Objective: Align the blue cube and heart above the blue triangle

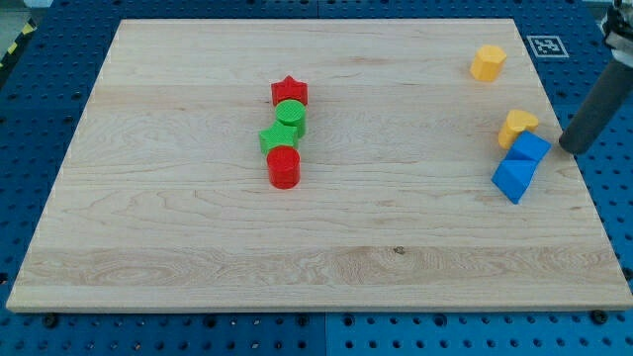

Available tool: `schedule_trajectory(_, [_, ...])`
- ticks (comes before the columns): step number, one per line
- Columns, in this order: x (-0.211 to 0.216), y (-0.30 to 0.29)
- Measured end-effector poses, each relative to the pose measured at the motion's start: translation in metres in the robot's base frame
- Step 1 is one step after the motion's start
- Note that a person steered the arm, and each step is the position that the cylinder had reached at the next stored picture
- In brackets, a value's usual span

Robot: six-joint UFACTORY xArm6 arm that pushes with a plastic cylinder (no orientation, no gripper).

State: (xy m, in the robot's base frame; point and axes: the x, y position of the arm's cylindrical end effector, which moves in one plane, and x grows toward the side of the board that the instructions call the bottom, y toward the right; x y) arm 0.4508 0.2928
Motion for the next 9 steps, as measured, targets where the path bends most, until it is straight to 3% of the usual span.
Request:
schedule_trajectory(3, [0.0, -0.051])
schedule_trajectory(4, [-0.006, -0.008])
schedule_trajectory(5, [-0.042, 0.007])
schedule_trajectory(6, [-0.077, -0.012])
schedule_trajectory(9, [-0.059, -0.104])
